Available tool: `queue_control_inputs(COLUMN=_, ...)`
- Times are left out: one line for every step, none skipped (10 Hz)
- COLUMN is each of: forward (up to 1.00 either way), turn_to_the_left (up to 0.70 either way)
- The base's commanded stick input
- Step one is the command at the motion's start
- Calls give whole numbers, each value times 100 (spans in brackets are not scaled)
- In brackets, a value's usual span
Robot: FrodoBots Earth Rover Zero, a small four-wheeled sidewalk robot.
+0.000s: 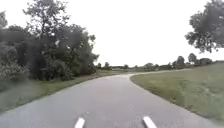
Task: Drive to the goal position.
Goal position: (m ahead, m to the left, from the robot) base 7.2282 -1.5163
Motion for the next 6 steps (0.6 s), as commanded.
queue_control_inputs(forward=50, turn_to_the_left=0)
queue_control_inputs(forward=50, turn_to_the_left=0)
queue_control_inputs(forward=50, turn_to_the_left=0)
queue_control_inputs(forward=50, turn_to_the_left=11)
queue_control_inputs(forward=50, turn_to_the_left=49)
queue_control_inputs(forward=50, turn_to_the_left=50)
